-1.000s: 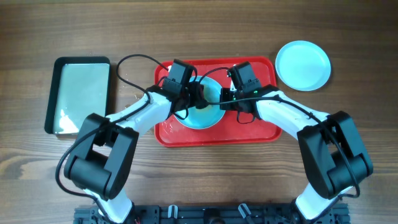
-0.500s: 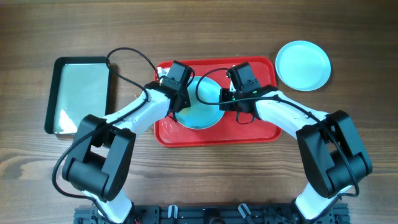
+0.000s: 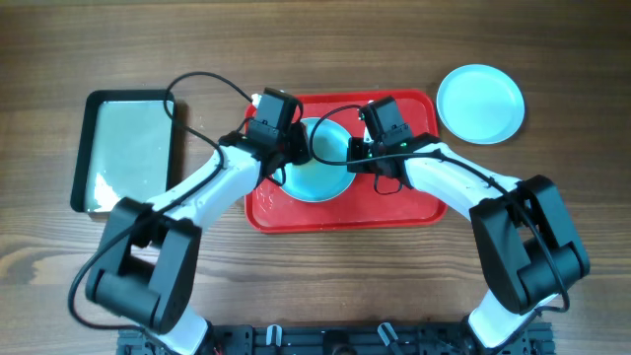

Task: Clean dirty plates on tray and stack at the side
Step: 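Hold the teal plate with the right gripper and scrub it with the sponge, then drop the sponge into the water tray with the left gripper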

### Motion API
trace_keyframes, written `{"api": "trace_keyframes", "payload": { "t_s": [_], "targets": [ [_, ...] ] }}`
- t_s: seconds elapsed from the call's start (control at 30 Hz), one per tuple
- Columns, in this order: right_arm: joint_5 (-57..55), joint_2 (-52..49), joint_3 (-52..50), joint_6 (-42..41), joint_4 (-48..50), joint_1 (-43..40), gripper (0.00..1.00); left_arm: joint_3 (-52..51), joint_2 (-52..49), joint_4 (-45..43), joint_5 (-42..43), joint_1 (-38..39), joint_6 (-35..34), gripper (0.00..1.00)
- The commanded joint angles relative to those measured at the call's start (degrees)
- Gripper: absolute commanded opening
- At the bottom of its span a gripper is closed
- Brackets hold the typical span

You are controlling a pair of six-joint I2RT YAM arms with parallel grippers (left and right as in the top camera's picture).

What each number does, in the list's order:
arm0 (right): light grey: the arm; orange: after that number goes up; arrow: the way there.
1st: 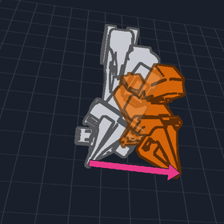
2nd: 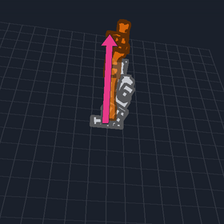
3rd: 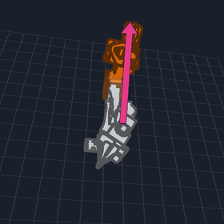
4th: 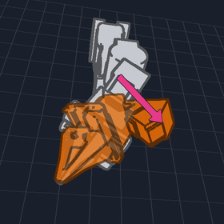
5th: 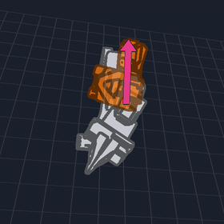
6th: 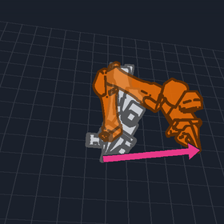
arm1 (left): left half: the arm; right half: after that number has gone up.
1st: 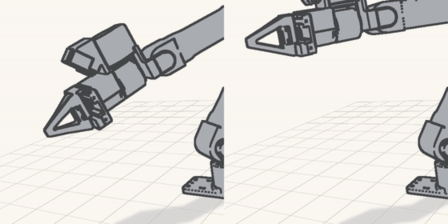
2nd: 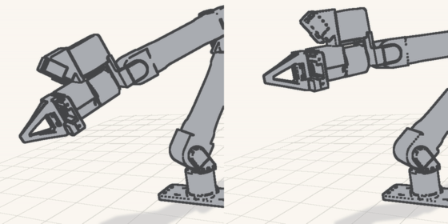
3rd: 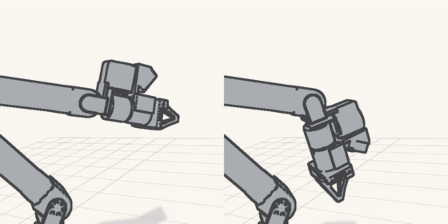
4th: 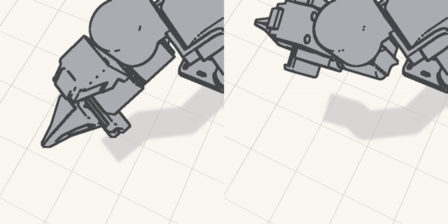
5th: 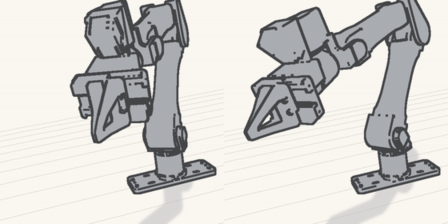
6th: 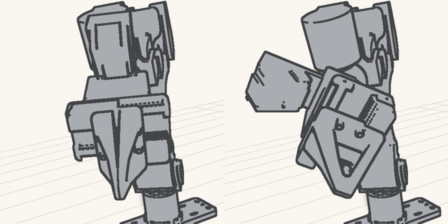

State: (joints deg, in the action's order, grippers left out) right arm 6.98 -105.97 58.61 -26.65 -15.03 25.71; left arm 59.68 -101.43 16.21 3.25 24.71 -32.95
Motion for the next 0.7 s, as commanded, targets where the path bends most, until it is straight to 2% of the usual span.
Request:
{"api": "trace_keyframes", "payload": {
  "t_s": [0.0, 0.1, 0.23, 0.4, 0.67],
  "targets": [
    [-1.2, -0.9, 0.7, 1.0, 0.2, -0.2, 0.04, -0.4, -4.6, -0.3, 4.8, 1.1, -3.3, 0.04],
    [-1.2, -0.9, 0.7, 1.0, 0.0, -0.2, 0.04, -0.4, -6.7, -0.2, 1.4, 1.2, -1.2, 0.04],
    [-1.2, -0.9, 0.7, 1.0, -0.5, -0.2, 0.04, -0.4, -6.4, 3.9, -12.2, 0.2, 1.3, 0.04],
    [-1.2, -0.9, 0.6, 1.0, -0.4, -0.2, 0.04, -0.4, -2.4, 10.4, -22.9, -3.0, 1.2, 0.04],
    [-0.5, -0.8, 0.7, 1.2, 1.6, -0.2, 0.04, -0.4, 13.2, 12.3, -24.1, -7.4, 0.9, 0.04]
  ]
}}
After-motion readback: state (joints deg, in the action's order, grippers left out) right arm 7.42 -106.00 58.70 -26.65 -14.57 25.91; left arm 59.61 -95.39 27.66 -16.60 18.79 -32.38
